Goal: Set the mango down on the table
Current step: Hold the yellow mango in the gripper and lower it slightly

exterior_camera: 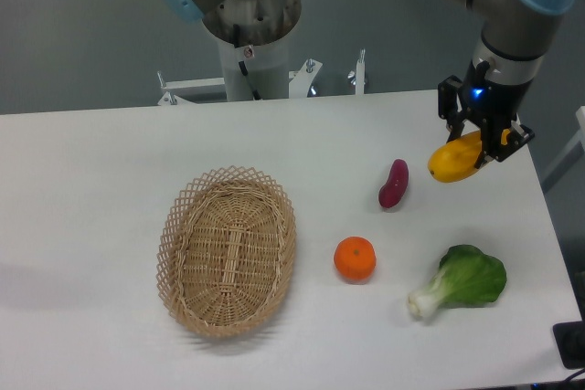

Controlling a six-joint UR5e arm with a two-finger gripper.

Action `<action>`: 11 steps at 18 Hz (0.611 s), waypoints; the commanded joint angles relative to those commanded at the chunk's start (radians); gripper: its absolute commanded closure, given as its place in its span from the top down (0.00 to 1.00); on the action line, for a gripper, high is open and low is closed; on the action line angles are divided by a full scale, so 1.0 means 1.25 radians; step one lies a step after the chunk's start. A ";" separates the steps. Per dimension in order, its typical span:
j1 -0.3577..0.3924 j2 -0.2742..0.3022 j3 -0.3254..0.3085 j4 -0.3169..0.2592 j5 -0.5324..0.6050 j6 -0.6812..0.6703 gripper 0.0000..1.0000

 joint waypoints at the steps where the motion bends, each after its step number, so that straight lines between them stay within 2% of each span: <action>1: 0.000 0.001 -0.001 0.001 0.000 0.000 0.41; 11: -0.002 0.001 -0.012 0.006 0.004 -0.001 0.41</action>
